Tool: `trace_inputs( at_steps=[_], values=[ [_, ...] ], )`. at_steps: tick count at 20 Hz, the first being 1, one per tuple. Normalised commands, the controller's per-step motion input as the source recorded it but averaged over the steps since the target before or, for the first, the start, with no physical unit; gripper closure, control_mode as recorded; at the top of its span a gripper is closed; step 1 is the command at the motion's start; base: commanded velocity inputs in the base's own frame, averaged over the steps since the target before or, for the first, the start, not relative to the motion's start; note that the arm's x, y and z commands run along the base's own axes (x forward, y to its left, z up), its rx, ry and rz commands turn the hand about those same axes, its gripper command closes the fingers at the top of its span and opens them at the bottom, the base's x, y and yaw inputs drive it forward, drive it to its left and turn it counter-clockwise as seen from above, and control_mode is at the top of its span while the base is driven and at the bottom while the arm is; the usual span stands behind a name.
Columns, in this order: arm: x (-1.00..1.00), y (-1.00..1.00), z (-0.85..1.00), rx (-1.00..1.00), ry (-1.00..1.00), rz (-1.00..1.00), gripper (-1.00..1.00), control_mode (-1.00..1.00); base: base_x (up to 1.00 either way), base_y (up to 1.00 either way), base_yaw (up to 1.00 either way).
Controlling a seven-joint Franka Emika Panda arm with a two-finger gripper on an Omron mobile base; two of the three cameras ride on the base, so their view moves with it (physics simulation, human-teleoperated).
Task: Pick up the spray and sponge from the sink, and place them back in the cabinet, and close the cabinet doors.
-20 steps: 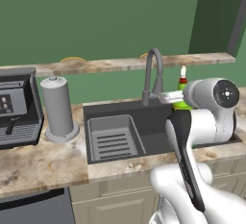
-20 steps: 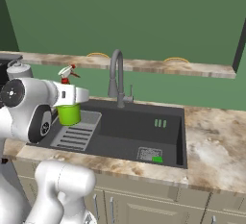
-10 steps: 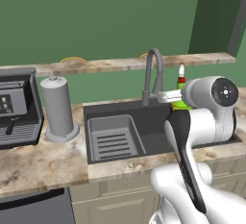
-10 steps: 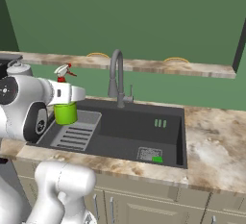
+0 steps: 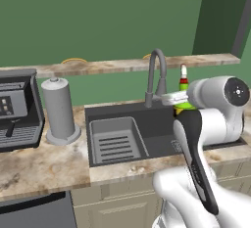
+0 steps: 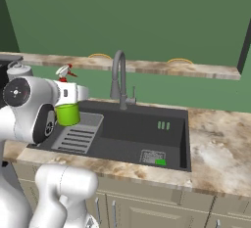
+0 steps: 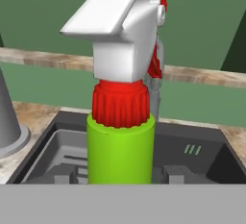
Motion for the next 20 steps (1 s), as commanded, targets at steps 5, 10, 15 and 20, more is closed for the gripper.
trace_inputs(
  at_steps=[5,10,15,20],
  values=[
    [0.01,0.00,0.00,0.00,0.00,0.08,1.00,-1.00,0.00,0.00,0.00],
    [0.00,0.00,0.00,0.01,0.00,0.01,1.00,-1.00,0.00,0.00,0.00],
    [0.00,0.00,0.00,0.03,0.00,0.00,1.00,-1.00,0.00,0.00,0.00],
    [0.00,0.00,0.00,0.03,0.00,0.00,1.00,-1.00,0.00,0.00,0.00]
  ],
)
